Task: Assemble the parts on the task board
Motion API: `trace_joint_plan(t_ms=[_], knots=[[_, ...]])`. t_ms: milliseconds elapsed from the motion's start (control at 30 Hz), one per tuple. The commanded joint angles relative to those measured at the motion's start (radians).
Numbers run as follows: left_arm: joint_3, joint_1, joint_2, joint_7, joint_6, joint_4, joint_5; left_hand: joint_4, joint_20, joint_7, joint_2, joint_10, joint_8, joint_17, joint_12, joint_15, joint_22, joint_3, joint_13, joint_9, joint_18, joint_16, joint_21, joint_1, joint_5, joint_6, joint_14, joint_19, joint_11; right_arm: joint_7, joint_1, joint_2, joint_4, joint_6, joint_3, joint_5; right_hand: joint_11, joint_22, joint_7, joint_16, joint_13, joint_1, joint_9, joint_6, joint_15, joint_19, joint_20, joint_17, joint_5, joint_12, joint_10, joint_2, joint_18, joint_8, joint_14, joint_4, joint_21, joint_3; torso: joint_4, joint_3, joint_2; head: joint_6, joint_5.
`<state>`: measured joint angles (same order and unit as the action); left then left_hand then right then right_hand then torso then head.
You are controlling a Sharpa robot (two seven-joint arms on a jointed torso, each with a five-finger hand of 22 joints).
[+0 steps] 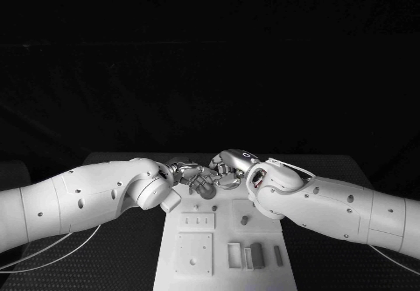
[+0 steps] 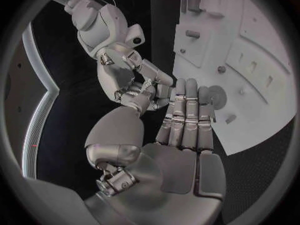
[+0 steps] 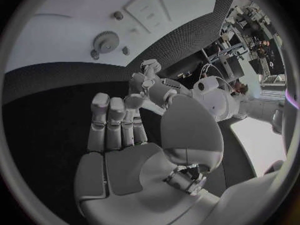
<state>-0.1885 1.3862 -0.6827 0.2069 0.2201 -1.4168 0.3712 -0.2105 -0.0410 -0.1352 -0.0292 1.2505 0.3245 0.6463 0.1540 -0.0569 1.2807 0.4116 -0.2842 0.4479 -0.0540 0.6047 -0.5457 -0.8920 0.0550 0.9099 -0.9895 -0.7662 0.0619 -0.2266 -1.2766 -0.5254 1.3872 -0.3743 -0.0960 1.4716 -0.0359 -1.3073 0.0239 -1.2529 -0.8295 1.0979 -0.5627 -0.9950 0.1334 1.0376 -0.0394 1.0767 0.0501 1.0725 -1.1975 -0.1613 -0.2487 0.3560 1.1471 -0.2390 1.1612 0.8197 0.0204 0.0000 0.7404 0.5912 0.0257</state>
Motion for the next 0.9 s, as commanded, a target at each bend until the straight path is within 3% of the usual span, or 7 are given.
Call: trace_joint_plan(t_ms=[33,300,767,867,900], knots=[[0.006,0.005,0.011,-0.034,-0.03,-0.007,-0.022,-0.01,-0.001,0.009,0.0,0.003,-0.003,0.0,-0.007,0.0,-0.001,-0.003,-0.001,-0.002,0.003,-0.004,-0.003,0.007,-0.005,0.001,0.006,0.009,-0.002,0.016,0.006,0.008,0.01,0.017,-0.003,-0.001,0.002,-0.003,0.053,-0.002,0.001,-0.002,0.001,-0.062,0.001,0.006,-0.002,-0.001,-0.001,0.002,-0.008,-0.001,-0.013,0.002,0.007,0.002,0.005,0.006,-0.0013,0.0002,0.0,0.0,0.002],[0.006,0.005,0.019,-0.03,-0.024,-0.002,-0.022,-0.019,-0.002,0.011,0.002,0.01,0.0,-0.001,-0.008,0.001,-0.002,-0.002,-0.005,-0.002,0.003,-0.005,-0.004,0.011,-0.004,0.009,0.006,0.009,-0.005,0.015,0.007,0.008,0.01,0.021,-0.003,-0.001,0.001,-0.003,0.053,-0.002,0.001,-0.002,0.001,-0.062,0.001,0.007,-0.002,-0.002,0.0,0.002,-0.009,0.0,-0.013,0.002,0.007,0.001,0.005,0.007,-0.0026,0.0006,0.0,0.003,0.003],[0.006,0.005,0.02,-0.025,-0.027,0.0,-0.027,-0.055,-0.002,0.019,-0.037,0.032,0.006,-0.003,-0.008,0.002,-0.004,0.024,-0.013,-0.003,0.005,-0.009,-0.007,-0.009,-0.001,0.033,0.006,0.01,-0.012,0.012,0.009,0.011,0.002,0.026,-0.003,-0.001,0.001,-0.002,0.052,-0.002,0.001,-0.002,0.0,-0.063,0.001,0.007,-0.002,-0.002,0.0,0.002,-0.009,0.0,-0.013,0.002,0.008,0.0,0.004,0.008,-0.0017,0.0009,0.0,0.007,0.003],[0.006,0.005,0.016,-0.023,-0.03,0.0,-0.027,-0.069,-0.003,0.021,-0.048,0.041,0.007,-0.004,-0.008,0.002,-0.005,0.038,-0.017,-0.004,0.007,-0.01,-0.008,-0.02,0.015,0.042,0.005,0.01,-0.014,0.011,0.009,0.009,-0.001,0.026,-0.003,-0.001,0.001,-0.002,0.052,-0.002,0.001,-0.002,0.0,-0.063,0.001,0.007,-0.002,-0.002,0.0,0.002,-0.009,0.0,-0.013,0.002,0.008,0.0,0.004,0.008,-0.0016,0.0006,0.0,0.007,0.003],[0.006,0.004,0.013,-0.023,-0.031,0.0,-0.027,-0.075,-0.003,0.022,-0.055,0.048,0.009,-0.004,-0.006,0.003,-0.005,0.049,-0.019,-0.004,0.008,-0.01,-0.01,-0.03,0.035,0.049,0.005,0.01,-0.016,0.011,0.009,0.008,-0.003,0.027,-0.003,-0.001,0.001,-0.002,0.052,-0.002,0.001,-0.002,0.0,-0.064,0.001,0.007,-0.002,-0.002,0.0,0.002,-0.009,0.0,-0.013,0.002,0.008,0.0,0.004,0.008,-0.0013,0.0004,-0.001,0.006,0.002]])
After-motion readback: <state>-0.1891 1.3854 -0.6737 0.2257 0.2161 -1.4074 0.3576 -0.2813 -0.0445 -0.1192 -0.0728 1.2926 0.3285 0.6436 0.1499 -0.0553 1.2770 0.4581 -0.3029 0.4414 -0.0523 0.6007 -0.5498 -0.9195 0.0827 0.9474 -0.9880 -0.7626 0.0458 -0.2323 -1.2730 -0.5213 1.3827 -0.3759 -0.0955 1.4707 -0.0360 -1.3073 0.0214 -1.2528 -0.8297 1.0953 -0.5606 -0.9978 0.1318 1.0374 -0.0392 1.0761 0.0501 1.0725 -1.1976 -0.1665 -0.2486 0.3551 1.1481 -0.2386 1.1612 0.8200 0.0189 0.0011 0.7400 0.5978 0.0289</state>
